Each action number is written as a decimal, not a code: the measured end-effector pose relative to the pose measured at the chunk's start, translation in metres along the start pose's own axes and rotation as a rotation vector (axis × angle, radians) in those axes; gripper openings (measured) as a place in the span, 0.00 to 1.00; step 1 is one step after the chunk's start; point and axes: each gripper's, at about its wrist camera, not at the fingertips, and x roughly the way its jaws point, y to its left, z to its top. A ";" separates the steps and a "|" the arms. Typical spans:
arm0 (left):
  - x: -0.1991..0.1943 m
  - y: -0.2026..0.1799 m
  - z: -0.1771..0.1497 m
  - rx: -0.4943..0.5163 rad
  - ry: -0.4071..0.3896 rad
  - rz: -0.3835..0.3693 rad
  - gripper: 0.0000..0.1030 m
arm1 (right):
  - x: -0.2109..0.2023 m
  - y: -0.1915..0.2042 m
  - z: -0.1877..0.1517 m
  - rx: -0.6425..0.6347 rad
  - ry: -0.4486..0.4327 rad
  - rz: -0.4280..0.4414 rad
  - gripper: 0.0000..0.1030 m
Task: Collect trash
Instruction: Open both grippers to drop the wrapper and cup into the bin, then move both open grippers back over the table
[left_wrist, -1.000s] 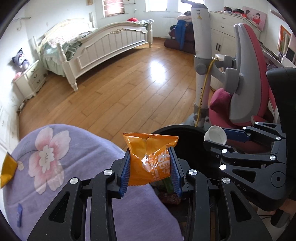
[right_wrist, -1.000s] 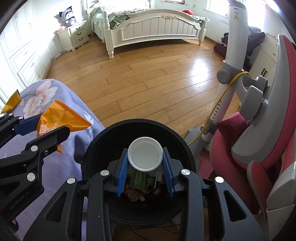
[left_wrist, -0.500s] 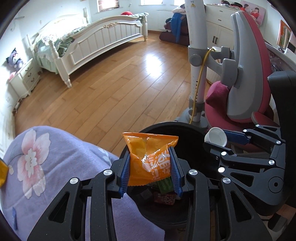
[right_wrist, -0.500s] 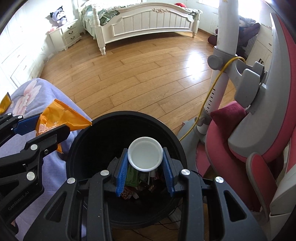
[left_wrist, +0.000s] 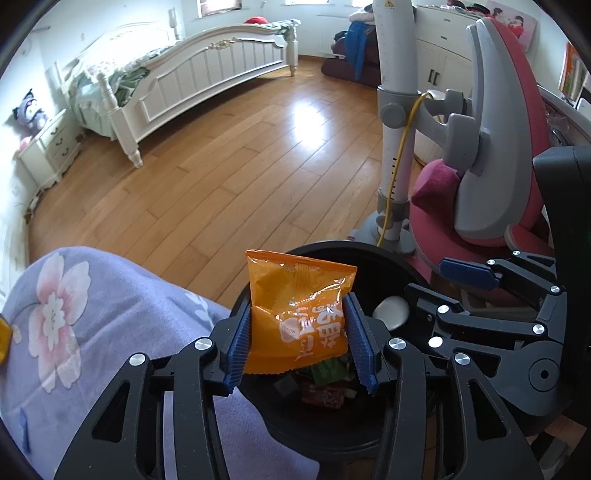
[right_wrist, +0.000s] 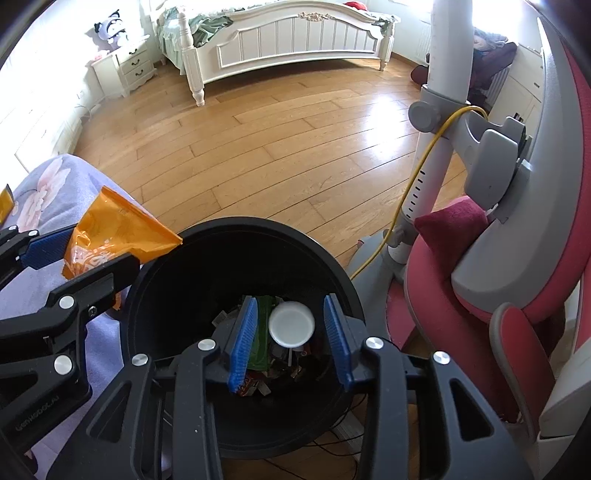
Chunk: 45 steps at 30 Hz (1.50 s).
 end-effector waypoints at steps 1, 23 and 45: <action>-0.001 0.001 0.000 -0.002 0.000 0.001 0.48 | 0.000 0.000 0.000 -0.002 -0.004 -0.013 0.53; -0.035 0.026 -0.010 -0.072 -0.057 0.035 0.75 | -0.019 0.014 0.010 -0.002 -0.043 -0.047 0.75; -0.146 0.317 -0.176 -0.331 0.014 0.344 0.75 | -0.037 0.362 0.080 -0.593 -0.170 0.251 0.76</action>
